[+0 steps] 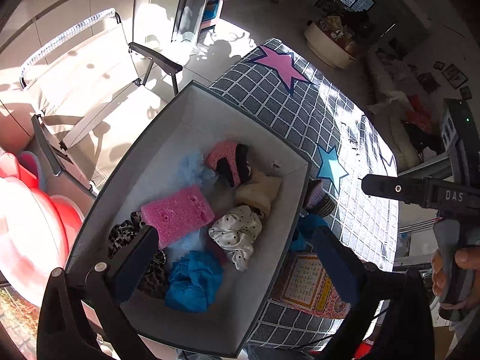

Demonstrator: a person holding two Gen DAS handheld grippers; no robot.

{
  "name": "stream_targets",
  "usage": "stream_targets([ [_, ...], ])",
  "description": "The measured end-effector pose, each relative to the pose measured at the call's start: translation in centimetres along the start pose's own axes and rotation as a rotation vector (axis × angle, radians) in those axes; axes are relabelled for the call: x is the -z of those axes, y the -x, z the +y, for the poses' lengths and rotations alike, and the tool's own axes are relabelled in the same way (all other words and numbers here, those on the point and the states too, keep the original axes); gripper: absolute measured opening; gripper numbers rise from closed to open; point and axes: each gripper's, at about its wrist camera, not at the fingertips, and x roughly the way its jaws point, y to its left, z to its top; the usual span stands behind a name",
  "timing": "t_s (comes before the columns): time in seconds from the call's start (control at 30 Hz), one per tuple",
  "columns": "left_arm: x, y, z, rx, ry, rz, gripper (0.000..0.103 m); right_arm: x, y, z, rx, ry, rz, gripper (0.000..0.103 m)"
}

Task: Organize soft objects
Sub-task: 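Move the right tool to the bed and grasp the blue cloth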

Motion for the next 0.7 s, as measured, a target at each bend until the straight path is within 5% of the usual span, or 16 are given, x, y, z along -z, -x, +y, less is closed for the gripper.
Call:
stream_targets([
  [0.23,0.8,-0.1,-2.0,0.009,-0.01,0.05,0.103,1.7,-6.4,-5.1,0.047,0.002,0.202,0.102],
  [0.5,1.9,-0.3,-3.3,-0.053,-0.01,0.092,0.103,2.1,-13.0,-7.0,-0.119,-0.055,0.376,0.101],
  [0.53,1.9,-0.3,-3.4,-0.064,-0.01,0.095,0.103,2.3,-13.6,-7.2,-0.131,-0.062,0.39,0.095],
  [0.6,1.9,-0.4,-3.7,-0.085,-0.013,0.102,0.103,2.5,-14.6,-7.8,-0.176,-0.087,0.411,0.062],
  [0.63,1.9,-0.4,-3.9,-0.095,-0.014,0.105,0.103,2.7,-15.1,-8.0,-0.207,-0.104,0.425,0.035],
  [0.67,1.7,-0.6,-4.1,-0.103,-0.017,0.109,0.103,2.9,-15.4,-8.4,-0.229,-0.117,0.434,0.024],
  [0.7,1.5,-0.7,-4.4,-0.108,-0.021,0.112,0.103,3.2,-15.5,-8.7,-0.236,-0.12,0.433,0.024],
])
